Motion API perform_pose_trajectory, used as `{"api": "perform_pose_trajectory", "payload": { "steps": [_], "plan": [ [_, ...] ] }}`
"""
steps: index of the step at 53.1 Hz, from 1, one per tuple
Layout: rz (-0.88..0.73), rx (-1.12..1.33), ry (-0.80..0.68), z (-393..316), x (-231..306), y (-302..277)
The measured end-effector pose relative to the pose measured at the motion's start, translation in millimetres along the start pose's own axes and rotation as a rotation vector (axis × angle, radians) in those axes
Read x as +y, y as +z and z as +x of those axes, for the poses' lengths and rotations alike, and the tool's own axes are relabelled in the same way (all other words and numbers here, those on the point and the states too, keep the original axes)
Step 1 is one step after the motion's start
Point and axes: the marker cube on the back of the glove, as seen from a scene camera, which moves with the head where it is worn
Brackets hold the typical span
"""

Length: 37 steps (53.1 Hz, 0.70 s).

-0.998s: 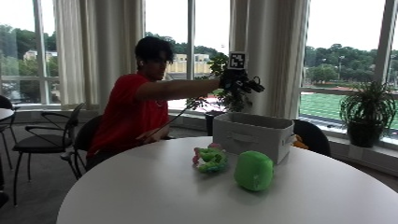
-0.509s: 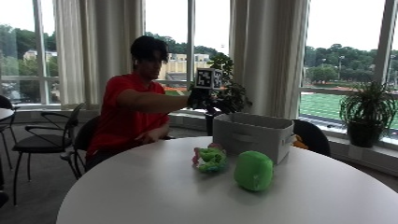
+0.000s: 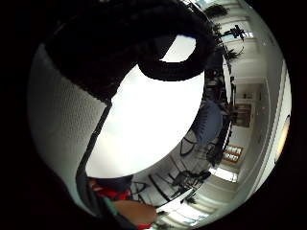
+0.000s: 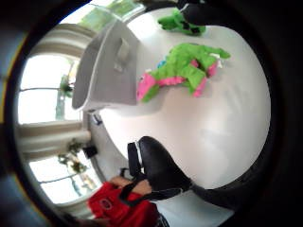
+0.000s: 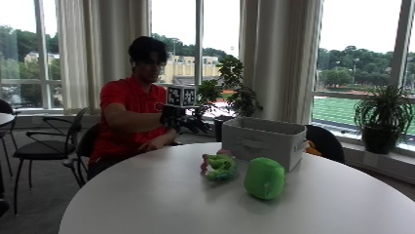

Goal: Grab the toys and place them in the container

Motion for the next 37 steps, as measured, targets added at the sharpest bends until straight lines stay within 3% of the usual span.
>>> {"api": "perform_pose_trajectory", "payload": {
  "steps": [17,30,37],
  "plan": [
    [0.001,-0.013,-0.013,18,-21,17],
    [0.067,-0.021,-0.075,-31,-56,38],
    [0.005,-0.012,-0.089,-41,-78,49]
  ]
}}
